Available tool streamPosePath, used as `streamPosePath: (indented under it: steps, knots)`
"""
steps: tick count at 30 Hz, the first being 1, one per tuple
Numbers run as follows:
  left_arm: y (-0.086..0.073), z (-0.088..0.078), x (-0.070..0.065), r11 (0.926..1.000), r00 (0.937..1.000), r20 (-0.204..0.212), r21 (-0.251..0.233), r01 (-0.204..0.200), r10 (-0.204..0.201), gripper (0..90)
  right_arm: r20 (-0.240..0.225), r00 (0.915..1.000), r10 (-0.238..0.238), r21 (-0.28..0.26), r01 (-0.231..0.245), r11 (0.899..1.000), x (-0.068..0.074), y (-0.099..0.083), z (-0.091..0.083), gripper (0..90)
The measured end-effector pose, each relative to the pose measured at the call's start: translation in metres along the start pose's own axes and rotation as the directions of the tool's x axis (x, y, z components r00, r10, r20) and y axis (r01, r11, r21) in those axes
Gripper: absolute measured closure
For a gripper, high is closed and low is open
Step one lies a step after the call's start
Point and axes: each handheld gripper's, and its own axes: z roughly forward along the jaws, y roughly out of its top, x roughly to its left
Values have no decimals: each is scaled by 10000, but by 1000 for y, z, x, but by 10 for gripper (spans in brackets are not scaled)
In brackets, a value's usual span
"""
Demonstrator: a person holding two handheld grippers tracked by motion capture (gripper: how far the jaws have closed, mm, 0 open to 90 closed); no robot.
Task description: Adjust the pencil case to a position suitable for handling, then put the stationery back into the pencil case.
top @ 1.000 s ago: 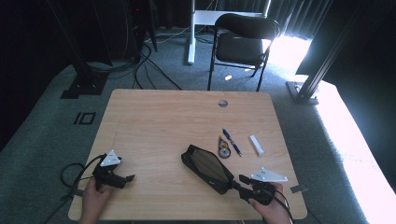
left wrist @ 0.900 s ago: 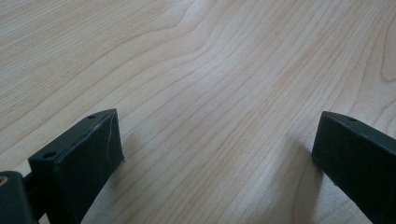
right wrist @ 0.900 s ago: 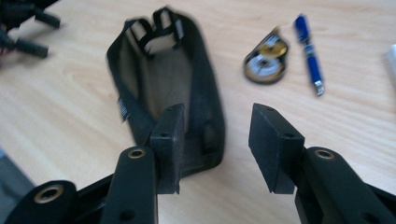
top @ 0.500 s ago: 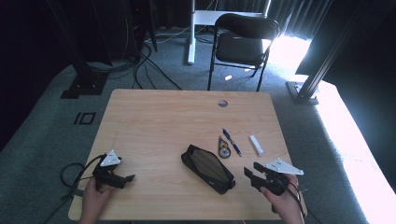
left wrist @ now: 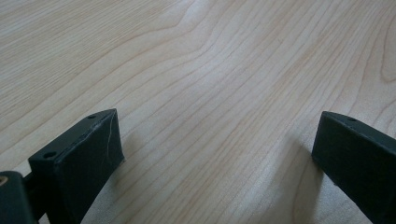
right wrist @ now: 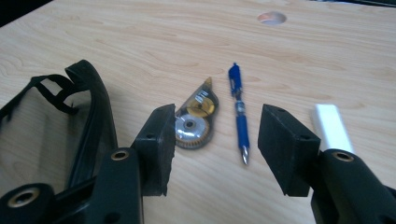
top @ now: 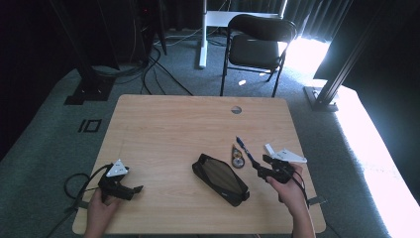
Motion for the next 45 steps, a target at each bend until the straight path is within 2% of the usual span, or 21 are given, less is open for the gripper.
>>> streamPosePath:
  steps: [1,2,12,22,29,35,45]
  knots:
    - [0,0,0,10000,10000,0,1,1,-1,19,0,10000,0,0,0,10000,0,0,0,460]
    - [0,0,0,10000,10000,1,3,4,-4,19,-69,10000,-35,98,36,9999,2,2,12,460]
    - [0,0,0,10000,10000,-12,7,21,-21,19,-198,9997,-149,619,161,9980,8,8,52,453]
    - [0,0,0,10000,10000,-10,16,19,-19,19,30,10000,-89,1032,85,9946,10,13,87,446]
    - [0,0,0,10000,10000,-9,13,20,-20,19,272,9994,-201,1529,157,9881,10,9,105,421]
    - [0,0,0,10000,10000,-11,13,21,-21,19,254,9990,-356,1897,301,9814,13,5,116,411]
    - [0,0,0,10000,10000,-11,14,20,-20,19,310,9976,-621,2205,538,9739,15,1,128,412]
